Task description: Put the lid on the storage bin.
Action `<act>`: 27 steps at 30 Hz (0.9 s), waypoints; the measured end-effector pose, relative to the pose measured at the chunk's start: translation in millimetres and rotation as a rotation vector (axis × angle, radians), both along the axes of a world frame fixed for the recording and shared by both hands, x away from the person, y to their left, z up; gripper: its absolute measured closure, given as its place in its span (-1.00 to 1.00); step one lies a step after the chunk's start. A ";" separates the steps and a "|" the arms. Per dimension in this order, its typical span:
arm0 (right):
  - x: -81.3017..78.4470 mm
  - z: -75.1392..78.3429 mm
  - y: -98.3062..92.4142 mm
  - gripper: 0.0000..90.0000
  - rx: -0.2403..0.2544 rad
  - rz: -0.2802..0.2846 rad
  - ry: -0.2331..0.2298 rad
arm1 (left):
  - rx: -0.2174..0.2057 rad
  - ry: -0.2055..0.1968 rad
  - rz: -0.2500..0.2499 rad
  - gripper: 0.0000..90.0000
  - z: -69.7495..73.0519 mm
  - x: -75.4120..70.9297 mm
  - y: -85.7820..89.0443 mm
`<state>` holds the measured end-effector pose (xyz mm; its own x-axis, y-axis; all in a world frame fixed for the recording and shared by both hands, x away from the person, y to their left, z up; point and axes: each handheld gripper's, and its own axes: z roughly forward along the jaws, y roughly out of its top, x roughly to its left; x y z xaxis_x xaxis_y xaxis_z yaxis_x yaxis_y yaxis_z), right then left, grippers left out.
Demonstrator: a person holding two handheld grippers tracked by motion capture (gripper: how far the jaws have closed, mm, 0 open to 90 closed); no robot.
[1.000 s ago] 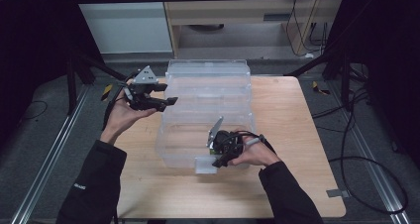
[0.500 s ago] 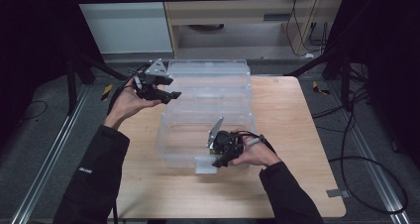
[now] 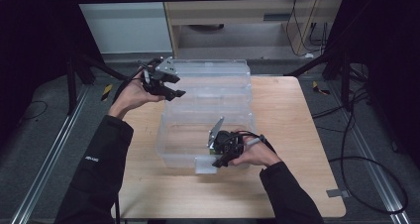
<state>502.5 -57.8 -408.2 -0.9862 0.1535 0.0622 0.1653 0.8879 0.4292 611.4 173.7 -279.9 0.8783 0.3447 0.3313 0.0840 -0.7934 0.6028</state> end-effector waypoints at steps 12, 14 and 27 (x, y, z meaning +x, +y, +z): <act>1.2 -0.2 0.1 0.44 -0.002 0.007 0.001 | 0.100 0.003 -0.065 0.09 5.7 9.2 -15.3; 0.9 -0.2 0.0 0.45 0.000 0.008 0.001 | 0.108 0.002 -0.071 0.10 3.1 11.2 -18.0; 0.6 -0.2 0.6 0.45 -0.002 0.011 -0.009 | 0.209 0.016 -0.105 0.25 -14.5 20.2 -31.2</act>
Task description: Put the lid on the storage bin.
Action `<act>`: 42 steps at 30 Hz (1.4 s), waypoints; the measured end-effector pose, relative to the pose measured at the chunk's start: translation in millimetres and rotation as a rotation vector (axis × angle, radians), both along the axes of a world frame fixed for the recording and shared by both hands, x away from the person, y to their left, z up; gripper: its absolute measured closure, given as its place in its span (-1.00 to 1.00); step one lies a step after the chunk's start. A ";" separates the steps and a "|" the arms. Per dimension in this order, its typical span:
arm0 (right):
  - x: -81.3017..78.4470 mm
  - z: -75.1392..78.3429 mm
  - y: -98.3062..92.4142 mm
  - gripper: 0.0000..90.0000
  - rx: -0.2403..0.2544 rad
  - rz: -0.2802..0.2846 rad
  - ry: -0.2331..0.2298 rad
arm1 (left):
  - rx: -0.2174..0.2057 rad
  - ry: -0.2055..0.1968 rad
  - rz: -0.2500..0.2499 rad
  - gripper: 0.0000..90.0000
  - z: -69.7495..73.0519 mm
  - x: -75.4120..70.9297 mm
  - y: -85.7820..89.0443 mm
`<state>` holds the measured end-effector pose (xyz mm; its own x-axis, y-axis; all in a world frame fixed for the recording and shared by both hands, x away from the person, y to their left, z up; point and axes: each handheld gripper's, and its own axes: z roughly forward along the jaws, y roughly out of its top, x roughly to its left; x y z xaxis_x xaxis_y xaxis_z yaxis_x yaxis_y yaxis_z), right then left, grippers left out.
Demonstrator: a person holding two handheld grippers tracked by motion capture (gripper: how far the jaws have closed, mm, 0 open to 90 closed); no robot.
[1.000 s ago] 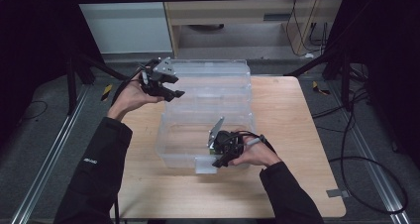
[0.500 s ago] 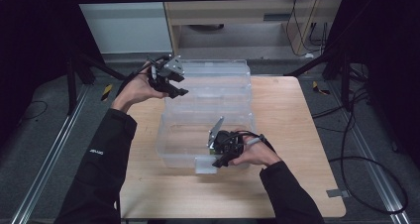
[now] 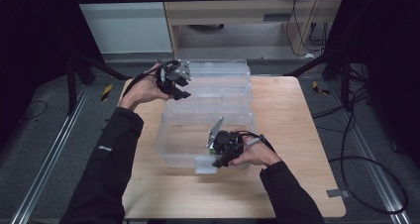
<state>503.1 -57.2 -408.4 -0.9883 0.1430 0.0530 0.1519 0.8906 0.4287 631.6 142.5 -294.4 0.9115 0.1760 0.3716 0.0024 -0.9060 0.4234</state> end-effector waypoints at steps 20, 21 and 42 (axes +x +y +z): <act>-0.8 0.4 0.4 0.45 -0.007 -0.005 0.000 | 0.112 -0.024 -0.018 0.74 -9.9 4.1 -15.5; -0.6 0.2 0.3 0.45 -0.004 -0.003 -0.002 | 0.116 -0.022 -0.022 0.75 -9.8 3.8 -15.8; -1.6 0.1 2.4 0.46 -0.022 -0.026 -0.003 | 0.205 0.026 -0.061 0.94 2.1 -3.5 -24.7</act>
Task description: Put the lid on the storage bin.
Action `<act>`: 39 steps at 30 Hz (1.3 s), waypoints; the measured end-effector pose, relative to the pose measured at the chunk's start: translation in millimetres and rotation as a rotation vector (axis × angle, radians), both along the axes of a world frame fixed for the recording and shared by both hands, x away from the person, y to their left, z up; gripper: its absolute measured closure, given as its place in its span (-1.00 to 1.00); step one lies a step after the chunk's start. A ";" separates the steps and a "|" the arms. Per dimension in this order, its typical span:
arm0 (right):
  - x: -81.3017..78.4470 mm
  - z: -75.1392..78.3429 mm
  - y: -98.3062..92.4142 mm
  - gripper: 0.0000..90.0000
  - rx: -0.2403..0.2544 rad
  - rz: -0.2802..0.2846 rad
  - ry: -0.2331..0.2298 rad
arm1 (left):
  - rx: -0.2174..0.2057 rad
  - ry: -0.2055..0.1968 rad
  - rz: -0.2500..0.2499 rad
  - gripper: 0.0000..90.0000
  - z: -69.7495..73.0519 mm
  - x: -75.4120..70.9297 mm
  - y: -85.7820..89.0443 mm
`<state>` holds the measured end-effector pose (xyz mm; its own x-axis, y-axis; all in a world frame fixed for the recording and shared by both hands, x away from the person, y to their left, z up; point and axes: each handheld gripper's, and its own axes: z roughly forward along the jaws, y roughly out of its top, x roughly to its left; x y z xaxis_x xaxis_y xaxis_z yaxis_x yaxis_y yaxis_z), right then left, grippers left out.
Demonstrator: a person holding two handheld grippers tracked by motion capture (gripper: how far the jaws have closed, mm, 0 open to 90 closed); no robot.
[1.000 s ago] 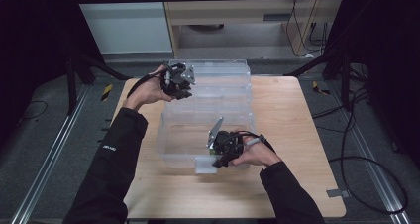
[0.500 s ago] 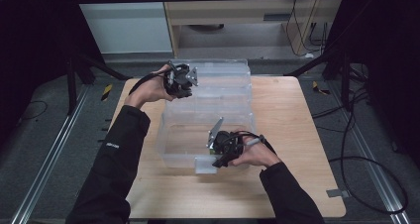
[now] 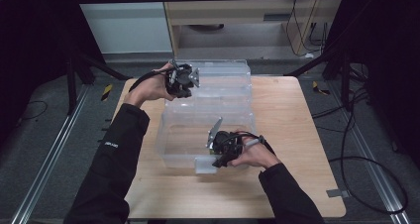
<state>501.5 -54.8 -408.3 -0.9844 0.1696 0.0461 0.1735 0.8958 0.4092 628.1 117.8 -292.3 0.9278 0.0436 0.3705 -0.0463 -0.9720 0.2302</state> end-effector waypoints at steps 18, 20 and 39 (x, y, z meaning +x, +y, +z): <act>-3.4 -0.1 0.3 0.46 -0.008 -0.009 -0.021 | -0.018 -0.022 -0.032 0.96 7.5 -40.7 6.2; -4.3 -0.4 -0.1 0.46 -0.003 -0.011 -0.026 | -0.026 -0.024 -0.032 0.96 7.0 -45.5 7.2; -6.5 -0.4 0.3 0.44 -0.012 0.001 -0.025 | -0.033 -0.022 -0.029 0.97 4.5 -74.2 10.1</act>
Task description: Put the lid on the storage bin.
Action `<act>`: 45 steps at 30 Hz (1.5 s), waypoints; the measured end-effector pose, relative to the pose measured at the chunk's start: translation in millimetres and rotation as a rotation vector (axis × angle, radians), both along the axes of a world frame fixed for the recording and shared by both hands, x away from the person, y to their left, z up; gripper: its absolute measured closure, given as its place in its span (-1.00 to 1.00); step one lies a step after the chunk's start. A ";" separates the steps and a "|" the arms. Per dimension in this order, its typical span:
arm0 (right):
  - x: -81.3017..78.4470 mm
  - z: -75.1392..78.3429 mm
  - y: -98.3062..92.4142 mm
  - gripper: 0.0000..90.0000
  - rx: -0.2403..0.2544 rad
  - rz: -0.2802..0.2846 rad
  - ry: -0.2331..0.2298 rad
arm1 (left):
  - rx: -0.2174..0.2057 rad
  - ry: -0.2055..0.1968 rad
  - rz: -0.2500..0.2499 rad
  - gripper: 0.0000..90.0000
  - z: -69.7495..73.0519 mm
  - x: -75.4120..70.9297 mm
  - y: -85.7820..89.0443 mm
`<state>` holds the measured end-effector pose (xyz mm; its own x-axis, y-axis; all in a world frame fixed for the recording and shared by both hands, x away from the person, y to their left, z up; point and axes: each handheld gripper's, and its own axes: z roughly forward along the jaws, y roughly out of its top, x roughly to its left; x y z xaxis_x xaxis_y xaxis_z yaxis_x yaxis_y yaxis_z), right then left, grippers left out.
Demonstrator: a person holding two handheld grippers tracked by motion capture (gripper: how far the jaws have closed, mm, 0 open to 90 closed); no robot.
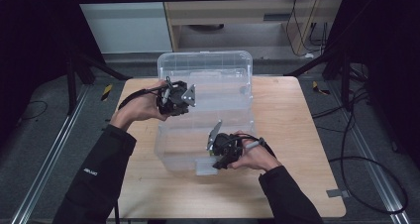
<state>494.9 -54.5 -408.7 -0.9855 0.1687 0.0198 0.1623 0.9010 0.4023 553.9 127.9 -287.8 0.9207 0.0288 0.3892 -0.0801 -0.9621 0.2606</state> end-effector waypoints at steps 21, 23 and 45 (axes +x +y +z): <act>-4.0 0.1 -0.4 0.42 0.004 0.006 -0.027 | -0.040 0.036 -0.016 0.97 -10.8 -27.5 7.4; -4.1 -0.2 -1.0 0.42 0.012 0.012 -0.031 | -0.043 0.043 -0.019 0.96 -12.4 -28.9 7.9; -10.0 0.8 -4.8 0.40 0.049 -0.021 -0.070 | -0.047 0.062 0.016 0.94 -20.4 -40.6 8.9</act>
